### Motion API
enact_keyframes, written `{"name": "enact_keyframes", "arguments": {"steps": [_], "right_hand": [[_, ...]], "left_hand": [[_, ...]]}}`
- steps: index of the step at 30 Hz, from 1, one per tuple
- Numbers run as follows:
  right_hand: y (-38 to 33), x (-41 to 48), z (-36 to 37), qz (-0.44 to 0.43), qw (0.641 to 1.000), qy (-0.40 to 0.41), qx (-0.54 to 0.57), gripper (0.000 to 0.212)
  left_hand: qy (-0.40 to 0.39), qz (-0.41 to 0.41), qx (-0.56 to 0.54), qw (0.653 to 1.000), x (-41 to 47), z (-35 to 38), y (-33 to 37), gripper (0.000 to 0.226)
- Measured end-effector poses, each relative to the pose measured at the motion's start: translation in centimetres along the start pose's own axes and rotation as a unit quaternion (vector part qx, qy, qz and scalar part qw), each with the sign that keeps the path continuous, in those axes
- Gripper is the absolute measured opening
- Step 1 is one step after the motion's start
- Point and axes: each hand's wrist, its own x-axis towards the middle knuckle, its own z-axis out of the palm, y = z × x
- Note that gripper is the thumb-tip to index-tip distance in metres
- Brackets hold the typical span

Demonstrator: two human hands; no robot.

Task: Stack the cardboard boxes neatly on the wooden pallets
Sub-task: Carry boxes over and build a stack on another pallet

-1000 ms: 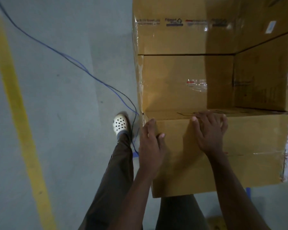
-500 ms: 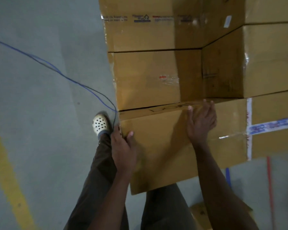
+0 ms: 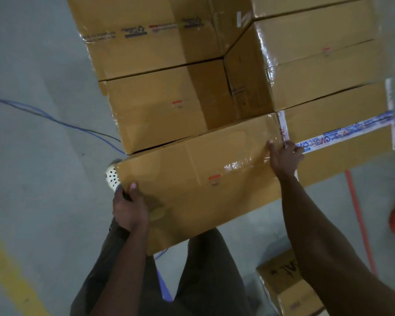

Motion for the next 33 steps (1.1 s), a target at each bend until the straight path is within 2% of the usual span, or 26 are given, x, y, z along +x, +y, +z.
{"name": "enact_keyframes", "arguments": {"steps": [3, 6, 11, 21, 27, 33], "right_hand": [[-0.6, -1.4, 0.1, -0.007, 1.000, -0.019, 0.013, 0.085], [-0.8, -2.1, -0.2, -0.009, 1.000, -0.018, 0.014, 0.079], [-0.5, -2.2, -0.7, -0.008, 0.999, -0.031, 0.021, 0.079], [0.0, -2.9, -0.6, -0.007, 1.000, -0.011, 0.012, 0.091], [0.0, -3.2, -0.4, -0.010, 1.000, -0.011, 0.019, 0.089], [0.3, -3.6, -0.4, 0.005, 1.000, -0.005, 0.027, 0.090]], "left_hand": [[0.004, 0.032, 0.030, 0.999, -0.3, -0.3, -0.1, 0.058], [-0.018, 0.044, 0.061, 0.997, -0.2, -0.6, -0.3, 0.047], [-0.036, 0.059, 0.085, 0.994, -0.4, -1.2, -0.5, 0.043], [-0.037, 0.064, 0.095, 0.993, 0.0, -0.6, -0.8, 0.051], [-0.024, 0.085, 0.084, 0.993, -0.2, -0.7, -2.0, 0.074], [-0.024, 0.088, 0.099, 0.991, 0.0, -0.7, -1.5, 0.069]]}}
